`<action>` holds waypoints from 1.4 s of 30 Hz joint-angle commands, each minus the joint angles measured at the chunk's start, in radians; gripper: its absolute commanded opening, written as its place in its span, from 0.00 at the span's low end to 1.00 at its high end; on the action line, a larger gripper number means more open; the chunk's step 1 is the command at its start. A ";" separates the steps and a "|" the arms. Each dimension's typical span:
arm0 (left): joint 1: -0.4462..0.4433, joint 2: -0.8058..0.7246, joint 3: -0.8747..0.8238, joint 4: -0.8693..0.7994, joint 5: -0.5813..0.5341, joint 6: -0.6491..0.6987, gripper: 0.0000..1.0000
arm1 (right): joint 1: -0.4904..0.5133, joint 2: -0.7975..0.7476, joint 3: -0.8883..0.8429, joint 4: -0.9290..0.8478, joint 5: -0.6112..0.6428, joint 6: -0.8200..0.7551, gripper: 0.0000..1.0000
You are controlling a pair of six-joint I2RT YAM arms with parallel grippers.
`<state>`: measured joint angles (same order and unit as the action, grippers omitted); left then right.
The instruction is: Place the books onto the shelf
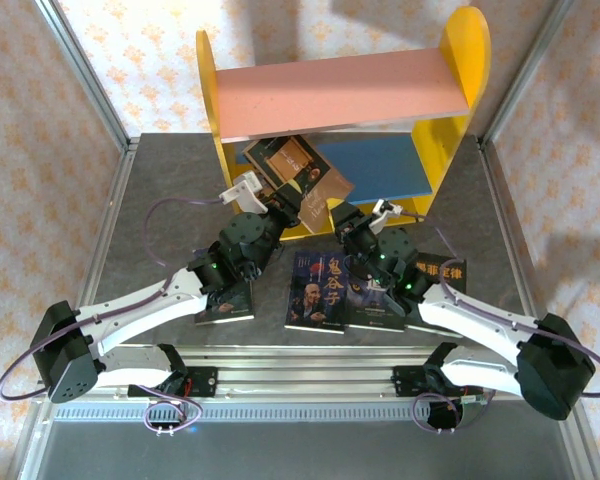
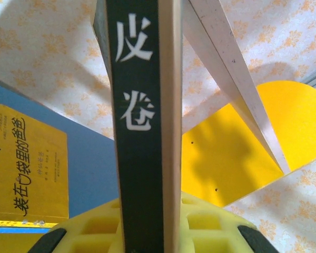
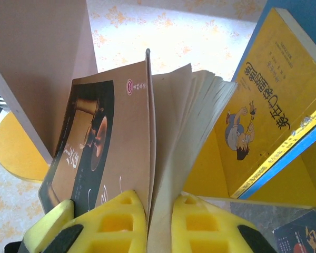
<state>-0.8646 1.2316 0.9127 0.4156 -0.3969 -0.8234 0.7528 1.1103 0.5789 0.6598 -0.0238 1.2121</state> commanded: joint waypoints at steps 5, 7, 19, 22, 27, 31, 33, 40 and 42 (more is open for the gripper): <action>-0.010 -0.013 0.025 0.050 -0.025 0.005 0.28 | -0.047 -0.082 -0.031 -0.026 0.024 -0.101 0.06; -0.010 -0.012 0.028 0.039 -0.027 0.004 0.36 | -0.051 -0.102 -0.033 -0.036 0.026 -0.115 0.06; -0.010 -0.031 0.049 -0.061 -0.030 0.038 0.51 | -0.172 -0.119 -0.087 0.029 -0.078 -0.101 0.04; -0.009 -0.041 0.077 -0.156 -0.028 0.056 0.52 | -0.218 -0.112 -0.074 0.025 -0.151 -0.121 0.03; -0.010 -0.063 0.128 -0.342 -0.026 0.115 0.58 | -0.292 -0.105 -0.040 0.002 -0.276 -0.163 0.03; -0.008 -0.082 0.169 -0.483 -0.030 0.170 0.61 | -0.348 -0.079 0.024 -0.047 -0.401 -0.210 0.03; -0.005 -0.089 0.189 -0.541 -0.025 0.197 0.62 | -0.361 -0.061 0.062 -0.070 -0.449 -0.238 0.03; 0.015 -0.047 0.335 -0.788 0.031 0.316 0.64 | -0.381 0.029 0.198 -0.159 -0.575 -0.363 0.03; 0.026 -0.029 0.378 -0.852 0.072 0.347 0.64 | -0.387 0.064 0.242 -0.181 -0.617 -0.403 0.03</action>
<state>-0.8532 1.1809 1.2224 -0.2714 -0.3698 -0.5667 0.3782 1.1549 0.7418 0.4435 -0.5400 0.8928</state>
